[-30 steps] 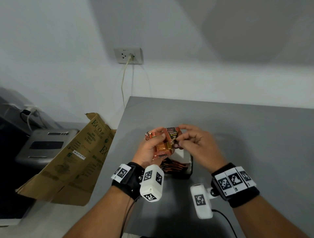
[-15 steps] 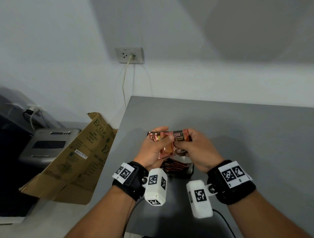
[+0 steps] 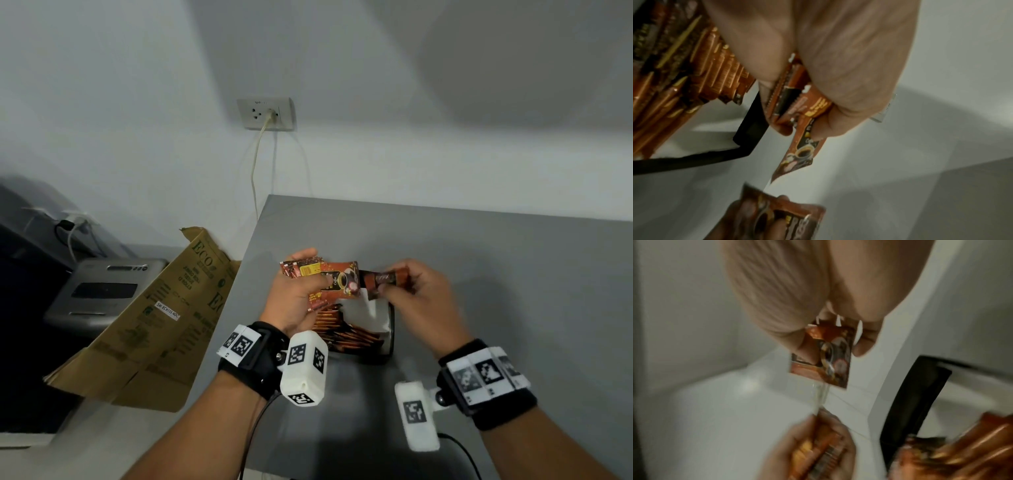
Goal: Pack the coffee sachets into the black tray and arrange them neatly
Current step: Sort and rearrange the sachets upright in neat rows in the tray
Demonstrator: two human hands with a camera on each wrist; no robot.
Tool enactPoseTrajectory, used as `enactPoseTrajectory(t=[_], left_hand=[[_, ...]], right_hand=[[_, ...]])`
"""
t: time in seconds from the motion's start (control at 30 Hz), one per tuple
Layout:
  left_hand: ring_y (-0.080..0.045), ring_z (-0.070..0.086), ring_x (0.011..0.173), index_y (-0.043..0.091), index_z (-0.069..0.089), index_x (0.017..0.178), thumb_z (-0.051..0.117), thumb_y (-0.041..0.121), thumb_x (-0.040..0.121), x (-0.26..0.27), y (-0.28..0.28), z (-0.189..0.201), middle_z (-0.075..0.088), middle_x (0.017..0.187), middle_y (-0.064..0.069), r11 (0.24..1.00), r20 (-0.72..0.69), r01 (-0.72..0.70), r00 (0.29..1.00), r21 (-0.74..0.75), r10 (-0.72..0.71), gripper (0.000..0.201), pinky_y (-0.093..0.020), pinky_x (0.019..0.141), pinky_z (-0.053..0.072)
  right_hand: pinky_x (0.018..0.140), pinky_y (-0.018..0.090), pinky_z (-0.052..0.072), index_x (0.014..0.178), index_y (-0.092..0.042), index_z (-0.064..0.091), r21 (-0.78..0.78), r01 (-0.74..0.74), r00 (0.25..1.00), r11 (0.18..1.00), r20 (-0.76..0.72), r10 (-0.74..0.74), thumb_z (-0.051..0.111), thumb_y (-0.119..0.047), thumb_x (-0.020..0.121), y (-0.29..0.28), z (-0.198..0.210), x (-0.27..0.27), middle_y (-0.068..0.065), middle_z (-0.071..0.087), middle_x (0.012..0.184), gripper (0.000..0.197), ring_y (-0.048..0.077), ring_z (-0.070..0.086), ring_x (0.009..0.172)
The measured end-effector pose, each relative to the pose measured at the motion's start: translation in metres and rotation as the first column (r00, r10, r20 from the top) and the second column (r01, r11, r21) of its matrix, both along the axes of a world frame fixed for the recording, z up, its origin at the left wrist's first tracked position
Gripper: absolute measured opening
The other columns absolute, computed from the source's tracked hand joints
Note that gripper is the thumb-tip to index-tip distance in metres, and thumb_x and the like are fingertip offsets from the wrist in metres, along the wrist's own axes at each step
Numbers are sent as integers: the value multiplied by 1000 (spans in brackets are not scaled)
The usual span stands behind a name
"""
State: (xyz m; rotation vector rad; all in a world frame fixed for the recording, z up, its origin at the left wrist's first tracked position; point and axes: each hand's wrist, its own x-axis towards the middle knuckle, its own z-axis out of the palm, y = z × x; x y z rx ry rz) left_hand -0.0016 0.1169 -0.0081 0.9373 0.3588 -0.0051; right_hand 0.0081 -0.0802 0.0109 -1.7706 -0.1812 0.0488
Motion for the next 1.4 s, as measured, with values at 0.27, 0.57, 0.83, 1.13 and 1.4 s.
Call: enactPoseTrajectory(t=[0.27,0.57,0.83,1.13,1.4], left_hand=[[-35,66,84,7,60,119,69,-19,57,3,-6,14,63,94,-24,936,26,292,953,194,-303,68,-45,75,59],[-24,68,70,11,62,113,64,-20,60,1,-1,11,70,87,-15,981,74,190,979,22,-192,62,-35,67,59],[-32,70,74,6,62,115,51,0,67,-2,7,9,69,91,-21,982,-22,146,988,-124,-150,50,-39,61,59],[-32,71,76,7,63,116,70,-14,70,-4,-3,6,70,97,-22,980,-10,188,982,66,-187,51,-42,64,61],[-25,62,60,8,62,106,69,53,85,-5,8,4,63,77,-15,934,-255,328,899,-143,-355,51,-32,57,52]], right_hand=[[83,48,59,94,-17,65,-149,-282,939,948,-243,241,70,-10,87,4,18,13,8,75,89,11,23,73,79],[82,35,60,109,-28,62,-161,-445,877,881,-275,393,68,-7,90,5,17,3,-5,75,99,30,13,73,87],[73,26,54,97,-20,68,-54,-189,964,981,-203,174,70,-7,89,2,11,4,0,75,87,16,12,70,77],[82,41,56,101,-6,62,406,-18,872,914,-440,212,60,3,93,19,8,2,12,72,92,12,27,68,87],[79,25,58,104,-31,69,139,-78,996,987,-23,82,67,2,89,11,20,3,-8,74,96,36,11,72,88]])
